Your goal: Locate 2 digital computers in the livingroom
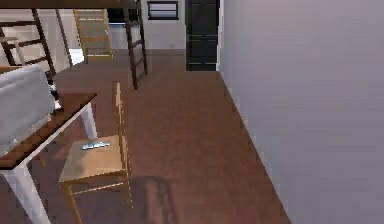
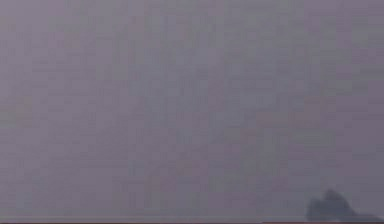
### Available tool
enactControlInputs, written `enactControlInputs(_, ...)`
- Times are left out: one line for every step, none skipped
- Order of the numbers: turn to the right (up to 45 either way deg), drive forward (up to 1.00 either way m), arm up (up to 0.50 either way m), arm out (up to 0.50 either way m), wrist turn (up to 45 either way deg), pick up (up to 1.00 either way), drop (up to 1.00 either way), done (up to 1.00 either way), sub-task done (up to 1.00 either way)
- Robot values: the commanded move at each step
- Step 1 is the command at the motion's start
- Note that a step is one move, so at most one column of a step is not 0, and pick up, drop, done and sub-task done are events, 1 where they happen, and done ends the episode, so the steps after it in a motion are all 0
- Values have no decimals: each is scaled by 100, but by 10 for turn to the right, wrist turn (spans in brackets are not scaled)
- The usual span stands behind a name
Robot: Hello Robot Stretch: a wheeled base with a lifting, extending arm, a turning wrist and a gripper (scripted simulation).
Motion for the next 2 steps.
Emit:
enactControlInputs(0, 100, 0, 0, 0, 0, 0, 0, 0)
enactControlInputs(0, 35, 0, 0, 0, 0, 0, 0, 0)
